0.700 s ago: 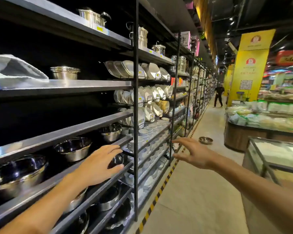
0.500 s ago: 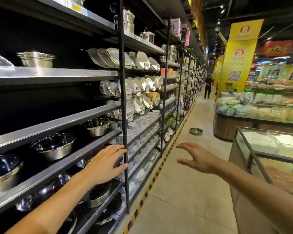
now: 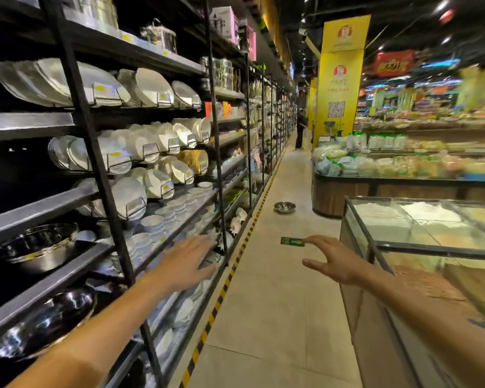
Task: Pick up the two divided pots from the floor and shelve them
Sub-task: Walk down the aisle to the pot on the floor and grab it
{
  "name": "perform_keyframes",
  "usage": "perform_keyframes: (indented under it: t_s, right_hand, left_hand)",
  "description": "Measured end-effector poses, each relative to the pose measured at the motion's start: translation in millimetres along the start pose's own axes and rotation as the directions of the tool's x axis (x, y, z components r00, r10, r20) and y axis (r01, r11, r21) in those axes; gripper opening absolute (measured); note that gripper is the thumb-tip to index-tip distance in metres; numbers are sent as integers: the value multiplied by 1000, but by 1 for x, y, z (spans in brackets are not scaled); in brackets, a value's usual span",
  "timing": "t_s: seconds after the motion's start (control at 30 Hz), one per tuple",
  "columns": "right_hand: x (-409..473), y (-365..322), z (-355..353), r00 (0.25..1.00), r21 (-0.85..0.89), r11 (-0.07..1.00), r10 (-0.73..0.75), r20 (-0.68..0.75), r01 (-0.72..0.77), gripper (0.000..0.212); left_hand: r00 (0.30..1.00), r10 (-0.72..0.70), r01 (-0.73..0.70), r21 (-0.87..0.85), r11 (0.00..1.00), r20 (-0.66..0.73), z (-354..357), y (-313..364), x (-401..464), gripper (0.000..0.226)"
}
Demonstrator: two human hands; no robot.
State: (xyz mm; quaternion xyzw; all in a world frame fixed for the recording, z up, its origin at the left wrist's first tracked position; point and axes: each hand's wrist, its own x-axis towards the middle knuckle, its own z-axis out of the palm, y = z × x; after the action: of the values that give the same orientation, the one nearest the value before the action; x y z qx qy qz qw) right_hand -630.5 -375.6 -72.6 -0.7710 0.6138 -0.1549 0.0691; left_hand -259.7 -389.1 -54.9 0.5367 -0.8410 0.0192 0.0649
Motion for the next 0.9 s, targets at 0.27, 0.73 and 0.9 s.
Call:
perform_keyframes:
  t_s: [0.27, 0.73, 0.9]
  right_hand:
    - [124, 111, 25, 994, 8, 994, 110, -8, -110, 66]
    - [444, 224, 61, 973, 36, 973, 229, 1, -229, 72]
    - [537, 297, 72, 968, 41, 968, 247, 37, -248, 71]
  left_hand:
    - [997, 61, -61, -28, 998, 36, 69, -2, 180, 70]
    - [990, 141, -138, -71, 988, 30, 138, -127, 542, 70]
    - [982, 162, -159, -40, 986, 94, 175, -145, 674, 71]
